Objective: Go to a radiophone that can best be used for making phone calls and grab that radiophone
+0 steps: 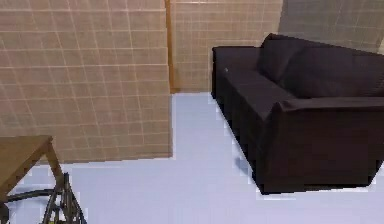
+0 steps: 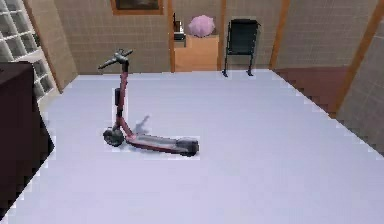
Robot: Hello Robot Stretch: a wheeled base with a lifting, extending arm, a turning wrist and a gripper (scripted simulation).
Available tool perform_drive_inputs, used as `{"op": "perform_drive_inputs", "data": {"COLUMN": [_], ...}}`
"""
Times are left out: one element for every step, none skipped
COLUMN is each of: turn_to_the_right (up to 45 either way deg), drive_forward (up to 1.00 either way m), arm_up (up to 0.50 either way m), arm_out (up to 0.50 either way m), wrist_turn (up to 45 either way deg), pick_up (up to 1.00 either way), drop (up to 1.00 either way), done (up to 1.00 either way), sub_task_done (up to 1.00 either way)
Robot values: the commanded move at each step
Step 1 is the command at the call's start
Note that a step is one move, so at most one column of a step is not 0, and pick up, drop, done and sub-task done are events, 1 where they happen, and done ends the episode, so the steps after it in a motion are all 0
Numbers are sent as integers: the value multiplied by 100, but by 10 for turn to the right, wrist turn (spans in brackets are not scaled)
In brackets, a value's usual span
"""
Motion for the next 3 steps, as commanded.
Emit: {"op": "perform_drive_inputs", "data": {"turn_to_the_right": [0,-30,450], "drive_forward": [25,0,0], "arm_up": [0,0,0], "arm_out": [0,0,0], "wrist_turn": [0,0,0], "pick_up": [0,0,0], "drop": [0,0,0], "done": [0,0,0], "sub_task_done": [0,0,0]}}
